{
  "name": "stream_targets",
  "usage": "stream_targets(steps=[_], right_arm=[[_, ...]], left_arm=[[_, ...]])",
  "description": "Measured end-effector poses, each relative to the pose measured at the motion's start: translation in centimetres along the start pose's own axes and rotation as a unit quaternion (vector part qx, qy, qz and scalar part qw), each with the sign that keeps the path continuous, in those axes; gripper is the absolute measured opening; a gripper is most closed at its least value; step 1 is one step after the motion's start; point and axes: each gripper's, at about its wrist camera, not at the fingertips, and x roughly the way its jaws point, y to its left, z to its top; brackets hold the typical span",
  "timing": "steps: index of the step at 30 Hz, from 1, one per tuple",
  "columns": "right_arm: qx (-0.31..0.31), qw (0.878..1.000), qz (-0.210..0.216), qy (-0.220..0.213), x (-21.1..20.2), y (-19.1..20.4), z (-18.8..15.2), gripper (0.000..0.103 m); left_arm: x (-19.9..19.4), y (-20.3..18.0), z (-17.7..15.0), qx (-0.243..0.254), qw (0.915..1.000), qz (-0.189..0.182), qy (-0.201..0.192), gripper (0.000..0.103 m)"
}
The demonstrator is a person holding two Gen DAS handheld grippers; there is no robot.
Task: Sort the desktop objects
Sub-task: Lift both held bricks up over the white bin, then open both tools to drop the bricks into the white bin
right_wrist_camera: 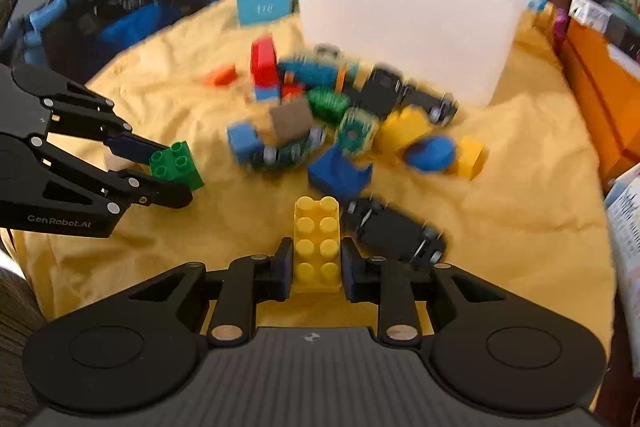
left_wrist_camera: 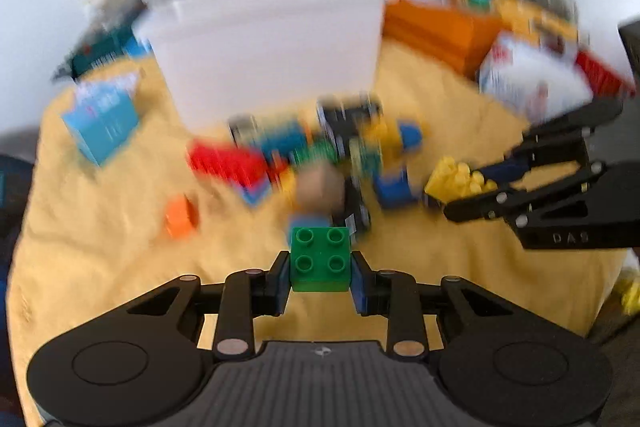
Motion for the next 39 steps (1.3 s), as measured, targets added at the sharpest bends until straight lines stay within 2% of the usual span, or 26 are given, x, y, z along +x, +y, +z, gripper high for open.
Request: stream_targets(steps=[4,9,14,16,21,26,30,31,33,35,37,39], right_arm=[[0.001,0.999,-0.008,-0.047,-2.7,-1.1,2.7,0.027],[0.021,0.991,-0.020,-0.128,-5.4,-3.7,8.2,0.027],[0.036,0.979,-0.054,-0.195,-5.9,-6.2,13.9,0.027],[0.047,0.976,-0.063,-0.203,-5.2,-7.1,15.9,0.027],[0.075,0.973,-0.071,-0.205,-3.0,-9.1,18.0,0.027],[0.094,0.977,-0.076,-0.173,1.0,-10.2,18.5,0.027],[0.111,0.979,-0.075,-0.154,2.7,-10.6,18.2,0.027],[0.112,0.980,-0.075,-0.148,3.2,-10.6,18.2,0.027],[0.109,0.980,-0.076,-0.145,3.3,-10.2,18.2,0.029],[0.106,0.981,-0.079,-0.143,3.5,-10.1,18.2,0.036],[0.104,0.981,-0.079,-0.145,3.1,-9.9,18.1,0.036],[0.101,0.979,-0.078,-0.157,2.4,-9.7,18.0,0.036]], left_arm=[[-2.5,1.8,5.1,0.000,0.9975,0.017,-0.068,0.034],[-3.6,4.0,12.2,0.011,0.9895,0.039,-0.139,0.034],[-1.9,5.1,18.0,0.017,0.9844,0.058,-0.165,0.034],[-0.3,5.6,19.6,0.015,0.9837,0.067,-0.167,0.034],[4.3,6.2,21.2,0.014,0.9883,0.073,-0.133,0.034],[9.3,6.1,20.8,0.015,0.9926,0.080,-0.090,0.034],[10.9,6.7,20.5,-0.002,0.9947,0.081,-0.064,0.034],[10.9,6.7,20.4,-0.005,0.9941,0.086,-0.065,0.035],[10.2,6.5,20.3,-0.001,0.9939,0.083,-0.073,0.043],[8.9,6.1,20.3,0.009,0.9918,0.089,-0.092,0.046],[7.1,5.7,20.4,0.015,0.9882,0.101,-0.114,0.050],[5.1,5.4,20.3,0.010,0.9856,0.102,-0.134,0.061]])
